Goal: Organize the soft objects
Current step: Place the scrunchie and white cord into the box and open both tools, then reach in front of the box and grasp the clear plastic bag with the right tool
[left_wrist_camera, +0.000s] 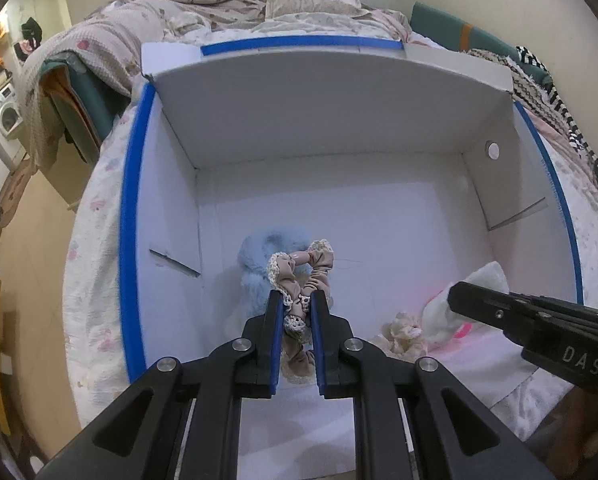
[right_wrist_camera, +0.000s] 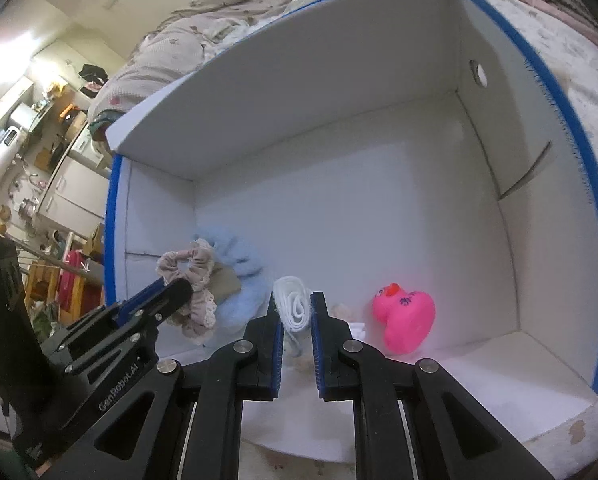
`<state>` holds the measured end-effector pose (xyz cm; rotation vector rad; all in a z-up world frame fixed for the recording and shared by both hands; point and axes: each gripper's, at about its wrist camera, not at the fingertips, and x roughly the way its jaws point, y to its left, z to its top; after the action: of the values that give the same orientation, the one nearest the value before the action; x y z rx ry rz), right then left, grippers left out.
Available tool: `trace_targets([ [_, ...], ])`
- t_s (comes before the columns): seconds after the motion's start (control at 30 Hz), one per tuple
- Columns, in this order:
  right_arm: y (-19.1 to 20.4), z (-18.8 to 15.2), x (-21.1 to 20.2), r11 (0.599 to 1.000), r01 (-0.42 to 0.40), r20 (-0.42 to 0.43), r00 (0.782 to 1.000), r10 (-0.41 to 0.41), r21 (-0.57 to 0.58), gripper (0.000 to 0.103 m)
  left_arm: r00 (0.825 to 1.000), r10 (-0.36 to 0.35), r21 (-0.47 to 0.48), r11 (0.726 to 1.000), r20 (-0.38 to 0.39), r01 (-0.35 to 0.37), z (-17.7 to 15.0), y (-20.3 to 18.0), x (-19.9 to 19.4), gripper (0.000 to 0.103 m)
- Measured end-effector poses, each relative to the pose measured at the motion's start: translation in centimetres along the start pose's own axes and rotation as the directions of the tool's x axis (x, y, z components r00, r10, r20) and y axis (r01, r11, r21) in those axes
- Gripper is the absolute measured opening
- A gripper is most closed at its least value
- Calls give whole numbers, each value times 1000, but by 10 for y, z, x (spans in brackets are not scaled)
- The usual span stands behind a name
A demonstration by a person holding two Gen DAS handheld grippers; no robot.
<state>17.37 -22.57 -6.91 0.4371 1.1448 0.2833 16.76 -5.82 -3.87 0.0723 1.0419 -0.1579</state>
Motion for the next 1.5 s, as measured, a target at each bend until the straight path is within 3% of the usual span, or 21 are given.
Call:
trace_targets([
  [0.4, -1, 3, 8, 999, 33, 0, 999, -33, 10, 15, 1000, -3, 19, 1000, -4, 3, 0, -7, 4, 13],
  [0.57, -2, 2, 6, 999, 48, 4, 999, -48, 12, 20, 1000, 7, 27, 1000, -7, -7, 0, -8, 5, 22],
  [0.7, -2, 3, 3, 998, 58, 17, 998, -58, 11, 37, 1000, -9, 18, 1000, -3, 9, 0, -4, 4, 34],
  [0.73, -3, 3, 2, 998, 60, 20, 998, -60, 12, 53, 1000, -9, 16, 1000, -3, 9, 0, -4, 4, 41],
  [0.8, -3, 3, 0, 998, 63, 37, 997, -64, 19, 74, 1000, -8, 9, 1000, 0, 8, 0, -2, 2, 53],
  [0.87, -4, 4, -3, 998, 65, 46, 997, -66, 25, 74, 1000, -10, 3, 1000, 6, 10, -1, -1, 0, 62],
  [1.5, -10, 1, -2, 997, 61, 37, 997, -63, 55, 75, 999, 10, -16, 1000, 35, -10, -4, 0, -13, 63],
])
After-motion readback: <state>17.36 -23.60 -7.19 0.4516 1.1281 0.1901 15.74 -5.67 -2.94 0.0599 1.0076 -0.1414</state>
